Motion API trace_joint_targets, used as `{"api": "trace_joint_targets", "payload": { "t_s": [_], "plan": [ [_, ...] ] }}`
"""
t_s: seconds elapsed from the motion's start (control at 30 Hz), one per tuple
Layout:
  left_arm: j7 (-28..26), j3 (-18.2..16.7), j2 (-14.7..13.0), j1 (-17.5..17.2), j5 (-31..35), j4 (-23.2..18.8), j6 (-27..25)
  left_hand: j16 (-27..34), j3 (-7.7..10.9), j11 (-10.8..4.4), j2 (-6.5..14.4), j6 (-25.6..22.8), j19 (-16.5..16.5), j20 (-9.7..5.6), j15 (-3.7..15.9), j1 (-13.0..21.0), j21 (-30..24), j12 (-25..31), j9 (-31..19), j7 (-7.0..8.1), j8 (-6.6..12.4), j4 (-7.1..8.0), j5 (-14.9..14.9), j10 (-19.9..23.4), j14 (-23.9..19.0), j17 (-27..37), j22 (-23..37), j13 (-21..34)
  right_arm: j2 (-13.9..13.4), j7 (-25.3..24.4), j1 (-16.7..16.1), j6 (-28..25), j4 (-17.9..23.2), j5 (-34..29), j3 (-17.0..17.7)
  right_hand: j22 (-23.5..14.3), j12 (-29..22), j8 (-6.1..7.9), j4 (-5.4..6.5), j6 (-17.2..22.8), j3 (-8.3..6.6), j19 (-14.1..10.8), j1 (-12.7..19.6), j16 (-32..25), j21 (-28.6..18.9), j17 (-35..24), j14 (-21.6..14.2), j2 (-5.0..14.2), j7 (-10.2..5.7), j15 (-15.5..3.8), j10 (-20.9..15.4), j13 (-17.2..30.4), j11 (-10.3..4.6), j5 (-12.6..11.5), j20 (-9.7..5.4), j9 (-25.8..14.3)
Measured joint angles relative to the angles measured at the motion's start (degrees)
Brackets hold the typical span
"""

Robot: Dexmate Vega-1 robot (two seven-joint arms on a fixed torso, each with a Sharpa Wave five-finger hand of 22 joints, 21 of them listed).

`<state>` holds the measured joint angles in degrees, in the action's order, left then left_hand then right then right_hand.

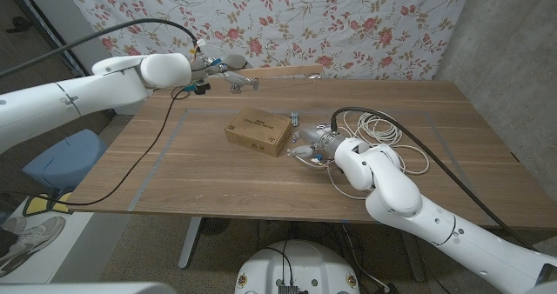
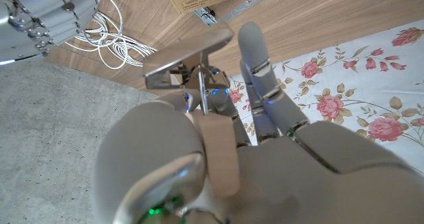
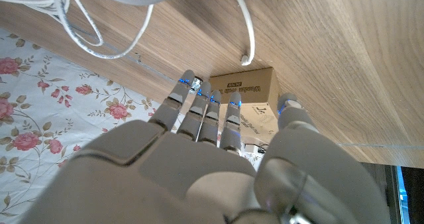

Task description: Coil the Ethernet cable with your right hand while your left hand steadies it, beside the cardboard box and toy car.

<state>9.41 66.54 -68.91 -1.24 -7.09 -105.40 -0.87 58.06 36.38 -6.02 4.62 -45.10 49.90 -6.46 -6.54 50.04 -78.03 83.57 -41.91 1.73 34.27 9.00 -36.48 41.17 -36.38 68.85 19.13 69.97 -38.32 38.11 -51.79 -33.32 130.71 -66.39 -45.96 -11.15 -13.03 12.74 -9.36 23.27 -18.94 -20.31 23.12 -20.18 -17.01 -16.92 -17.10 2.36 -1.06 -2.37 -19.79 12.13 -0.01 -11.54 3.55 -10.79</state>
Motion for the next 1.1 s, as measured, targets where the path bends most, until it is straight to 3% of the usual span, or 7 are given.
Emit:
{"api": "trace_joint_targets", "payload": {
  "t_s": [0.6, 0.8, 0.93, 0.97, 1.1],
  "plan": [
    [-0.62, 3.6, -0.04, 3.01, -1.95, 1.83, 2.92, -0.16, -0.4, 0.0, 0.22, 0.49, 0.0, 0.0, 0.0, 0.22, -0.89, 0.53, 0.53, -0.1, -0.04, 0.08, -0.05, 0.0, 0.0, 0.1, -0.8, 0.22, 5.76, 4.4, -2.32, 5.82, -6.15, -8.66, 2.84, 0.0, -0.97, 1.26, -0.63, 3.59, -0.35, -2.21, 5.44, -1.72, -0.47, -1.17, -2.76, -0.45, -1.3, -0.1, -3.39, -0.01, -1.13, -1.1, -0.77, 0.0],
    [-0.62, 4.48, -0.01, 3.74, -1.95, 2.33, 2.92, -0.17, -0.4, 0.0, 0.22, 0.5, 0.0, 0.0, 0.0, 0.22, -0.89, 0.86, 0.53, -0.1, -0.04, 0.08, -0.05, 0.0, -0.01, 0.27, -1.07, 0.11, 5.76, 5.14, -2.32, 7.01, -6.15, -10.22, 2.84, 0.0, -1.39, 1.68, -0.62, 5.26, -0.35, -3.42, 7.35, -2.77, -0.88, -1.82, -4.36, -0.57, -1.96, 0.0, -4.64, -0.01, -1.78, -1.62, -1.37, 0.01],
    [-0.73, 5.02, 0.02, 4.2, -2.5, 2.76, 3.9, -0.2, -0.63, 0.0, 0.23, 0.5, 0.0, 0.0, 0.0, 0.23, -1.23, 0.86, 0.79, -0.11, -0.05, -0.15, -0.05, 0.0, -0.01, 0.11, -1.29, 0.2, 5.76, 5.28, -2.32, 7.43, -6.15, -11.0, 2.84, 0.0, -1.83, 2.11, -0.62, 7.13, -0.35, -4.26, 10.03, -3.85, -1.33, -2.47, -6.17, -0.67, -2.57, -0.2, -6.42, -0.01, -2.24, -2.17, -2.2, 0.01],
    [-0.73, 5.09, 0.04, 4.26, -2.5, 2.82, 3.9, -0.2, -0.63, 0.0, 0.23, 0.5, 0.0, 0.0, 0.0, 0.23, -1.23, 0.86, 0.79, -0.11, -0.05, -0.15, -0.05, 0.0, -0.01, 0.1, -1.33, 0.15, 7.76, 5.29, -2.43, 7.74, -9.43, -11.4, 3.45, 0.0, -1.83, 2.23, -0.62, 7.81, -0.35, -4.56, 10.84, -4.19, -1.33, -2.69, -6.61, -0.73, -2.68, -0.15, -6.97, 0.02, -2.27, -2.26, -2.51, 0.01],
    [-0.73, 5.54, 0.12, 4.68, -2.69, 3.25, 4.35, -0.2, -0.8, 0.0, 0.38, 0.52, 0.0, 0.0, 0.01, 0.38, -1.44, 0.86, 0.8, -0.13, -0.05, 0.01, -0.04, 0.0, -0.01, 0.25, -1.39, 0.04, 8.39, 5.2, -2.33, 8.05, -10.86, -12.76, 3.43, 0.0, -2.67, 2.55, -0.85, 9.74, -0.12, -5.6, 14.47, -5.58, -1.81, -3.8, -8.21, -1.37, -3.34, -0.22, -8.71, 0.46, -3.16, -2.88, -3.55, 0.01]
  ]
}}
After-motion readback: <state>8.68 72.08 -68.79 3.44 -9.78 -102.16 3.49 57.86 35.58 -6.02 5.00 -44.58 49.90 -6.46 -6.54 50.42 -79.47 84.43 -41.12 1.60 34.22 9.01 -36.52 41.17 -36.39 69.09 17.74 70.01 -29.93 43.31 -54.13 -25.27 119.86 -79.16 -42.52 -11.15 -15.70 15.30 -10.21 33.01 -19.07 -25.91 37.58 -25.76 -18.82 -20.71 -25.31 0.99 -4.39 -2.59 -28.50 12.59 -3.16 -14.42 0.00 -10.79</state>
